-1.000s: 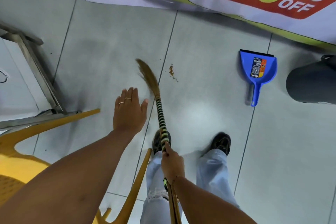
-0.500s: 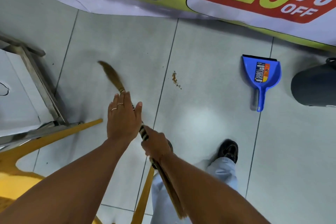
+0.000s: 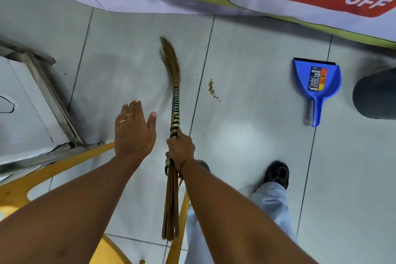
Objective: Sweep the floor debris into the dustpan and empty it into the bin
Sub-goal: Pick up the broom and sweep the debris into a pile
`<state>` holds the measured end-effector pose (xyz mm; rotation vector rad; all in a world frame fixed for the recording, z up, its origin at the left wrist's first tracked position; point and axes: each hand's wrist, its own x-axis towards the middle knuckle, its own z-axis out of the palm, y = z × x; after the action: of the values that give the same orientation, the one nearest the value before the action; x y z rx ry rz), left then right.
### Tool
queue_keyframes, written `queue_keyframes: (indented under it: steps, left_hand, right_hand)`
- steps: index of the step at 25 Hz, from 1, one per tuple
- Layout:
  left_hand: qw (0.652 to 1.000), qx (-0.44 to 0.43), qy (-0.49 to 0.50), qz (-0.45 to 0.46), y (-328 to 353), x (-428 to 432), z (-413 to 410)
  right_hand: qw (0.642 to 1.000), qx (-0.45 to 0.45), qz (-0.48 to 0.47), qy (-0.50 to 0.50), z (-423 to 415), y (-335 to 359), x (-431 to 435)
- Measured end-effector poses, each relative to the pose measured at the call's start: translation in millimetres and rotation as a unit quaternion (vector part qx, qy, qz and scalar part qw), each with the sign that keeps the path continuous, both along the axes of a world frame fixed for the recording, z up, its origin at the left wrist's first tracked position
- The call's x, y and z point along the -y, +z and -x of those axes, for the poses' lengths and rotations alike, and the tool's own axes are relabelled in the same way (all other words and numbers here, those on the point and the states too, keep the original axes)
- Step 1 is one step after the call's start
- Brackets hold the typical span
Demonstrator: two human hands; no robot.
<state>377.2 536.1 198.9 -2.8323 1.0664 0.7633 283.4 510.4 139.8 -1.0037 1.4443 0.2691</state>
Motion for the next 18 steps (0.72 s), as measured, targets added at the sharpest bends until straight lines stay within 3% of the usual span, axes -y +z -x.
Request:
queue_keyframes:
  steps: [7, 13, 16, 18]
  left_hand:
    - [0.999, -0.010, -0.032, 0.005, 2, 11, 36]
    - [0.999, -0.015, -0.005, 0.040, 6, 22, 65]
    - [0.999, -0.012, 0.005, 0.047, 10, 25, 64]
    - [0.999, -0.007, 0.005, 0.039, 8, 23, 57]
  right_hand:
    - [0.989, -0.041, -0.043, -0.137, 75, 18, -80]
    - [0.999, -0.021, 0.033, 0.010, 124, 62, -69]
    - [0.992, 0.033, 0.044, 0.111, 93, 53, -21]
    - [0.983, 0.017, 0.018, 0.182, 62, 32, 7]
